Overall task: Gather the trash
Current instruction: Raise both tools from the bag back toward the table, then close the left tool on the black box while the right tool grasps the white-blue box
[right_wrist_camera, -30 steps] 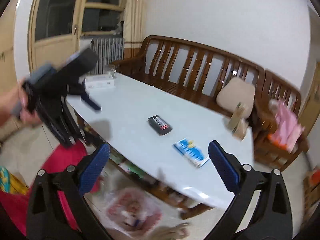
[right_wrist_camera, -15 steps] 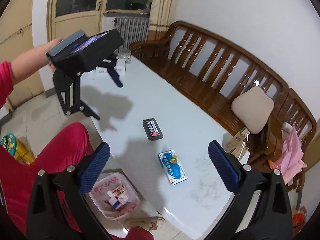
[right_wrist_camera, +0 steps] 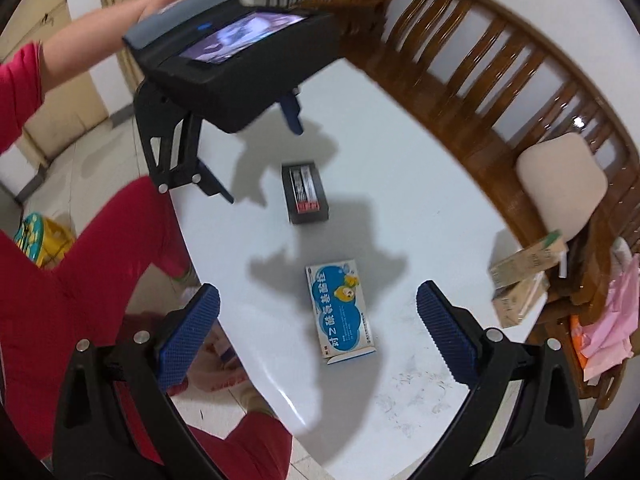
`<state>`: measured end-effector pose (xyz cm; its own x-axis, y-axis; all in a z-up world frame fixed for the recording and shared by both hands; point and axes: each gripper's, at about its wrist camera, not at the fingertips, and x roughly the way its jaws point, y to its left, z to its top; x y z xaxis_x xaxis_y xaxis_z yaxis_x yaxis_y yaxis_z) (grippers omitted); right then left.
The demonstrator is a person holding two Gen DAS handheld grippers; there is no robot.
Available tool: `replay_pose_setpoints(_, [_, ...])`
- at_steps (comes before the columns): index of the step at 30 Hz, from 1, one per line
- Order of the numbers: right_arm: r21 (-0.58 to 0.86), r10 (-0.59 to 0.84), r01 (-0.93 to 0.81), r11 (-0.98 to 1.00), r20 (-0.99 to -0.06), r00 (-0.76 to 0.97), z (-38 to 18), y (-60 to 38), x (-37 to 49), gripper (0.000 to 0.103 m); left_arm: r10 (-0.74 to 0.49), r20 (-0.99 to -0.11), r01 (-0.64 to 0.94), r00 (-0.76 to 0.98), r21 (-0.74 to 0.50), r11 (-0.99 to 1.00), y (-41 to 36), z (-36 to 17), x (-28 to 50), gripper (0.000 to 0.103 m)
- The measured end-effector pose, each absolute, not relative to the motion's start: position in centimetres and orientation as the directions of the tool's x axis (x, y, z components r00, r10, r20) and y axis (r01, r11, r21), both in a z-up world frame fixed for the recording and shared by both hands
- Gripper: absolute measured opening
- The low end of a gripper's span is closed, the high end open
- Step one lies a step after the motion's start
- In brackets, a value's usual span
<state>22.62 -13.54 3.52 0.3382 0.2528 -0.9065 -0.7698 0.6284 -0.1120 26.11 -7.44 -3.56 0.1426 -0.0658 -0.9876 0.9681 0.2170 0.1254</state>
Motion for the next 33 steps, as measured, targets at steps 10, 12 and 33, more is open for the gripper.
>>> replay_pose_setpoints(10, [-0.003,0.221,-0.804,0.595,-0.961,0.167,-4.3,-13.3,26.7,0.096,0.017,-0.996,0.981,0.084,0.085,0.171,-8.4,-9.6,29.6,0.09])
replay_pose_setpoints(12, [0.005,0.201,-0.808,0.59,-0.969,0.141,-5.7,-13.2,27.2,0.096,0.024,-0.997,0.983,0.073,0.076,0.167,-8.4,-10.1,30.1,0.09])
replay_pose_setpoints(33, [0.006,0.118,-0.753,0.658,-0.988,0.096,-12.0,-13.9,28.6,0.069,-0.042,-0.999,0.965,0.0,-0.011,0.263,-6.8,-11.8,33.2,0.061])
